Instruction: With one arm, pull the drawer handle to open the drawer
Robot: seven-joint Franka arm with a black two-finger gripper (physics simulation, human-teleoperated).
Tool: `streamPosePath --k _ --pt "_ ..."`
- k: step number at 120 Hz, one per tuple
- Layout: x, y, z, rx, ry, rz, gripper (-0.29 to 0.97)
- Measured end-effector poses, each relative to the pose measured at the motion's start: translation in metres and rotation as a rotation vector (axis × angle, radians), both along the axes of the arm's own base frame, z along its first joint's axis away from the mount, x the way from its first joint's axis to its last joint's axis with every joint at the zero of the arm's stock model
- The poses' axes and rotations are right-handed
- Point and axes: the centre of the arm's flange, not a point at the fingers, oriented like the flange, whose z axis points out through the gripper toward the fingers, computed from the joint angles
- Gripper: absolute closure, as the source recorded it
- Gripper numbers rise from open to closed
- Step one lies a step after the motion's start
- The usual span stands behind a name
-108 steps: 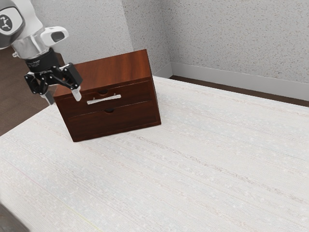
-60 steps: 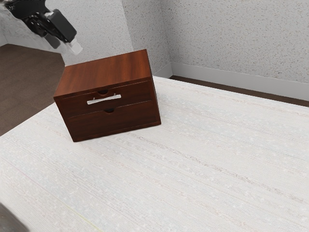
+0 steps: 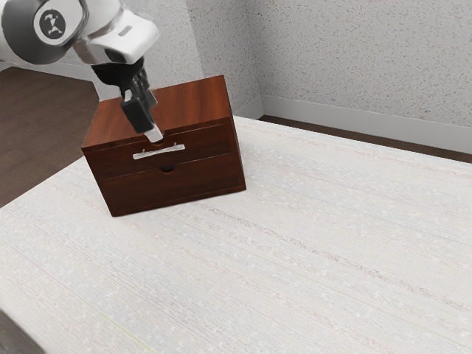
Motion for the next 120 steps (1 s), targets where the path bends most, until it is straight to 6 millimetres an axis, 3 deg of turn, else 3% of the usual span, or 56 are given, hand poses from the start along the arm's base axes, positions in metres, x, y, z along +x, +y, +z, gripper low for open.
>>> streamPosePath --k 25,56,66,86,96,105,120 --pt "0.010 0.049 -0.039 0.092 -0.050 -0.106 0.00" --pt "0.026 0.089 -0.067 0.053 -0.113 -0.133 0.00" --pt "0.031 0.089 -0.069 0.048 -0.124 -0.139 0.00" --pt "0.040 0.059 -0.072 0.070 -0.097 -0.163 0.01" --pt "0.041 0.053 -0.072 0.083 -0.077 -0.145 0.00" --pt "0.041 0.065 -0.078 0.077 -0.059 -0.101 0.00" --pt "0.037 0.103 -0.087 0.060 -0.038 -0.008 0.01"
